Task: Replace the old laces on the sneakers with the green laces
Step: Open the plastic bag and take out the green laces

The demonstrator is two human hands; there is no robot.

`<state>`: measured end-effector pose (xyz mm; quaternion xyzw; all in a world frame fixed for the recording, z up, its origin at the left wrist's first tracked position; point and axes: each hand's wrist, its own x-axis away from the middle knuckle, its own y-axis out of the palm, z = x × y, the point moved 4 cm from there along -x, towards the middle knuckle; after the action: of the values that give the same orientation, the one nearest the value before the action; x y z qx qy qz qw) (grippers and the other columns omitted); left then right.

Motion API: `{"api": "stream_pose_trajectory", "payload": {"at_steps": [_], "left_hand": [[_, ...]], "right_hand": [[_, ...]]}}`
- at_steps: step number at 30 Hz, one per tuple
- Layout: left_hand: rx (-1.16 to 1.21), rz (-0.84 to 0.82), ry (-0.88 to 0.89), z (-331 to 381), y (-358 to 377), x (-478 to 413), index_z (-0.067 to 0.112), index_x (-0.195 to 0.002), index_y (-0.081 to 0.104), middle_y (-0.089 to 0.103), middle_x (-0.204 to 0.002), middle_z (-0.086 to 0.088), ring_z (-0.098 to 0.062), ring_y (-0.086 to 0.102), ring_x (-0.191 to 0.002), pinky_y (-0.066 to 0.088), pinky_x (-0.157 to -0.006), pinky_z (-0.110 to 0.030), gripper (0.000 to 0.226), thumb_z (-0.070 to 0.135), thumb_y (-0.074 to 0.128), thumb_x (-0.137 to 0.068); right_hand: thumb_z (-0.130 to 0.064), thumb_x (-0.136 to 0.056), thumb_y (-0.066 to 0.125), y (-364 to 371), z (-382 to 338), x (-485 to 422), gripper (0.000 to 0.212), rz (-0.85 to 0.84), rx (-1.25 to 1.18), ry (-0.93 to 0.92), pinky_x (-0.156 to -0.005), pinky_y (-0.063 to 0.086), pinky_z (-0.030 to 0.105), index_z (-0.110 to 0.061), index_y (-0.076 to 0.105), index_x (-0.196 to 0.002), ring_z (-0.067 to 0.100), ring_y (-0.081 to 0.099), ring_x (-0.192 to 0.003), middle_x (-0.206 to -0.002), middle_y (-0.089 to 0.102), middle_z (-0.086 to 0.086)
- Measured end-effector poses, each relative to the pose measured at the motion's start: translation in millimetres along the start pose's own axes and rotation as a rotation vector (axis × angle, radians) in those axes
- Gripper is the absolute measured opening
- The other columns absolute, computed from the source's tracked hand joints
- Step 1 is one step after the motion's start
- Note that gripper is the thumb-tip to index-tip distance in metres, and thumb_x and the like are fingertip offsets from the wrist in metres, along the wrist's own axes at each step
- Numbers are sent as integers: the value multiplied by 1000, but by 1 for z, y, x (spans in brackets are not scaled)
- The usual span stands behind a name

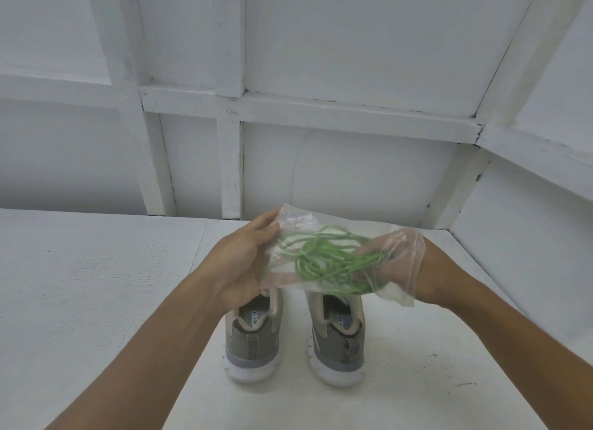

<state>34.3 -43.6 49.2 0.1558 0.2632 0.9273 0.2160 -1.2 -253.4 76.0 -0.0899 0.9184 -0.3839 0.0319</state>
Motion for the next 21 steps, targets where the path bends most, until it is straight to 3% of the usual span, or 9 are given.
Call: {"api": "stream_pose_trajectory", "payload": {"at_steps": [3,6,8,11,13,16,18,21], "left_hand": [[-47,-9,18,-1,3,1,20,-120,62,72,-111,-7,-25,72,-92,59,-62,-38,27,12,45,-100],[-148,8,55,-5,5,1,18,-120,61,71,-113,-9,-29,70,-99,60,-67,-38,27,9,54,-96],[-216,62,93,-7,5,0,17,-118,63,72,-110,-9,-30,71,-97,61,-72,-40,26,9,60,-93],[-283,135,128,-8,6,-2,14,-111,65,74,-102,-10,-31,73,-87,59,-73,-39,23,16,68,-88],[-312,160,143,-8,5,-2,10,-102,67,74,-98,-12,-31,73,-85,58,-70,-38,15,16,68,-88],[-369,145,151,-7,7,-4,10,-88,69,72,-92,-13,-31,72,-81,57,-67,-37,5,11,65,-90],[-409,124,151,-6,8,-4,12,-84,71,71,-87,-12,-29,70,-77,55,-64,-35,10,9,63,-90],[-394,108,141,-5,9,-4,11,-83,70,68,-85,-12,-28,68,-76,55,-63,-34,10,8,63,-89]], "right_hand": [[0,-87,64,-2,-6,-1,34,33,2,-22,-66,45,3,-34,64,-80,-6,57,-68,-74,58,-22],[0,-77,76,5,-10,-1,50,91,-122,-42,-62,47,4,-49,63,-80,-16,62,-72,-70,65,-27],[-4,-76,78,5,-8,-1,57,189,-65,-103,-61,48,5,-59,64,-72,-17,62,-73,-72,67,-28],[-17,-79,77,5,-9,-1,47,173,139,-203,-75,50,7,-54,60,-103,-5,63,-93,-100,66,-22],[-22,-81,75,9,-5,-2,54,135,119,-209,-83,50,9,-46,54,-124,-4,59,-108,-118,61,-21],[-38,-70,73,9,-8,-1,68,130,89,-233,-80,48,4,-65,42,-125,-17,54,-108,-114,54,-38],[-50,-65,68,13,-6,-1,62,129,110,-218,-80,48,5,-67,43,-120,-19,54,-102,-105,53,-42],[-56,-63,66,13,-3,-3,33,271,65,-160,-89,55,28,-52,55,-94,-4,65,-86,-80,59,-30]]}}
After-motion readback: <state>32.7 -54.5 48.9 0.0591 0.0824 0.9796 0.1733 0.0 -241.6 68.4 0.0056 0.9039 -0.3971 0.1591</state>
